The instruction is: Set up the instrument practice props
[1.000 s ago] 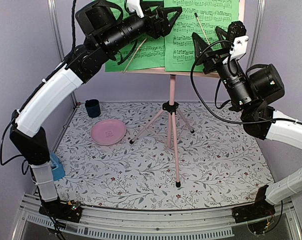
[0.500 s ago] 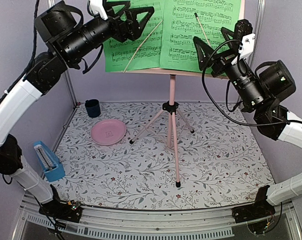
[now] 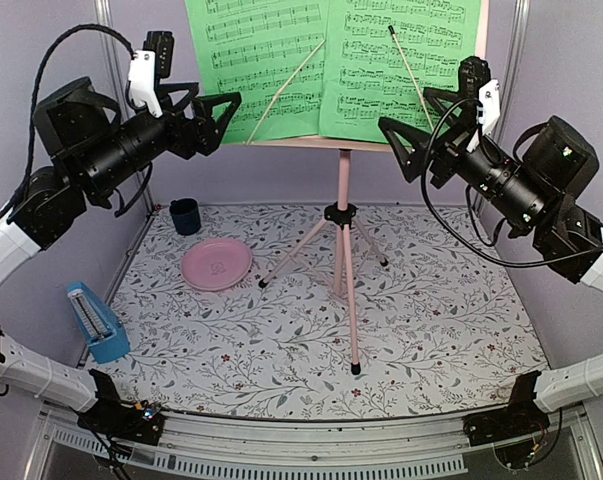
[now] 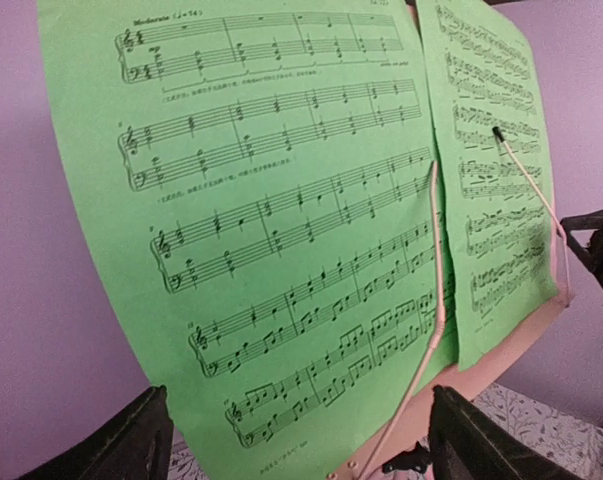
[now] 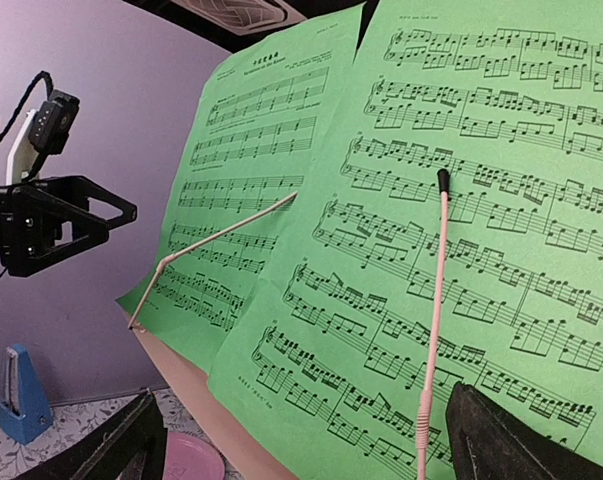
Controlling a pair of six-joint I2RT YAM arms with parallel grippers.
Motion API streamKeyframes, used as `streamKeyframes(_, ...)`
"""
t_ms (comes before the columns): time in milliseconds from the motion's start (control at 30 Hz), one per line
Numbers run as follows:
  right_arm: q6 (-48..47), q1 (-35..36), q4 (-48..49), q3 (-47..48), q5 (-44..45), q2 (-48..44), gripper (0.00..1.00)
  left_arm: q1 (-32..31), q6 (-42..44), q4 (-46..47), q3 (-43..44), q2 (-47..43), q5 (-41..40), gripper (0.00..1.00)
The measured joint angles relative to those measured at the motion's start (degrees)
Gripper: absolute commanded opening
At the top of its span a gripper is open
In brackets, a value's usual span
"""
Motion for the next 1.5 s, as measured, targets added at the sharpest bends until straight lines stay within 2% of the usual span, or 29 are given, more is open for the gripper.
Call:
streamKeyframes(167, 3.7, 0.0, -4.5, -1.6, -2.8, -1.6, 0.98, 2.5, -4.0, -1.0, -7.7, -7.6, -0.7, 0.89)
streamKeyframes(367, 8.3, 0.0, -5.7, -6.6, -4.2, -2.8, 0.98, 7.1, -9.7, -2.3, -15.9, -11.7, -0.1, 0.89)
streamKeyframes(567, 12.9, -0.1, 0.9, -13.1, -5.6, -5.2, 0.97, 11.1, -16.2, -4.5, -26.9, -14.1, 2.6, 0.89)
streamKeyframes(833, 17.7, -0.3, 6.9, -18.0, -5.5, -8.1, 0.97, 12.7, -21.3, -4.0, -35.5, -14.0, 7.1, 0.88)
streamKeyframes(1100, 16.5, -0.3, -0.2, -10.2, -5.6, -4.5, 0.98, 12.9, -23.0, -0.9, -36.6, -10.0, 10.7, 0.88)
streamKeyframes(1333, 11.9, 2.1, -6.9, -3.6, -7.8, -0.2, 0.98, 13.1, -23.3, 1.6, -36.7, -9.9, 11.8, 0.88)
streamKeyframes(1500, 10.8, 3.6, -11.0, 0.3, -6.0, 1.5, 0.98, 13.2, -23.3, 1.9, -36.7, -9.9, 12.5, 0.88)
